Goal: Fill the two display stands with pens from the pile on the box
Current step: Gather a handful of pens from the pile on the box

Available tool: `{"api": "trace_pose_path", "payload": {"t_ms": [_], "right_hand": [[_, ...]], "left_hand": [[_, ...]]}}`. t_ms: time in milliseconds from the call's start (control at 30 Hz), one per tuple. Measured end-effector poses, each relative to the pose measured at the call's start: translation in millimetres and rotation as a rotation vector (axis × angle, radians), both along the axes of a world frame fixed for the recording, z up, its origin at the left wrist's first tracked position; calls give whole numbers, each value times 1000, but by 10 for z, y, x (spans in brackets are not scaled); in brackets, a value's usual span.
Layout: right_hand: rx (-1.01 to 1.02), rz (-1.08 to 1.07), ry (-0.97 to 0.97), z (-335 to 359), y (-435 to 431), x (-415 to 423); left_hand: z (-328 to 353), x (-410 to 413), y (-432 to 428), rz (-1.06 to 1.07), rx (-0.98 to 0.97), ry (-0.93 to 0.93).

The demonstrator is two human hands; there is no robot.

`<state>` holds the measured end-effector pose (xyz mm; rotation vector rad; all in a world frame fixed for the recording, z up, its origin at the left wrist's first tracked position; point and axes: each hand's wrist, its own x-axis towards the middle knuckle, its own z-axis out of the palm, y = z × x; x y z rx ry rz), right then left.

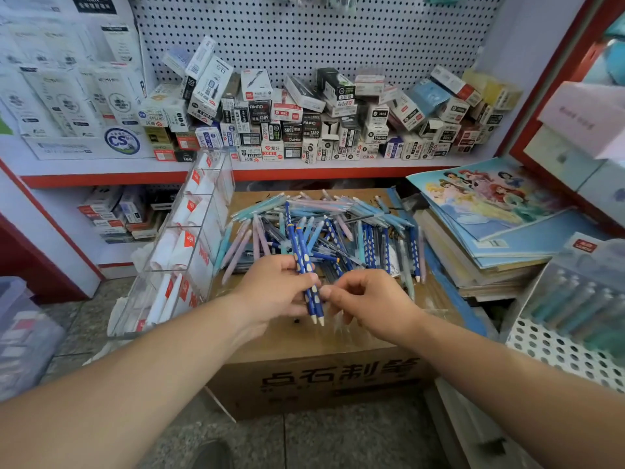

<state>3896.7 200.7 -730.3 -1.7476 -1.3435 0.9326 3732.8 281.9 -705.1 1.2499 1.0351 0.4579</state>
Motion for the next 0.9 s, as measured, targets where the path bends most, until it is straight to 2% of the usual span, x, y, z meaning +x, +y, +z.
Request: {"api": "trace_pose_path", "payload": {"t_ms": [133,333,600,900], "right_hand": [[-79,11,-366,-125,157,54],[-137,38,-684,-220,384,-56],[-107,50,-675,-275,430,-88],[-151,-40,-813,-284,465,-113]], "left_hand": [[-45,-204,83,7,70,137],[-81,-352,87,-20,136,176],[-168,-330,85,-92,150,185],[-197,-321,118,-111,146,165]]}}
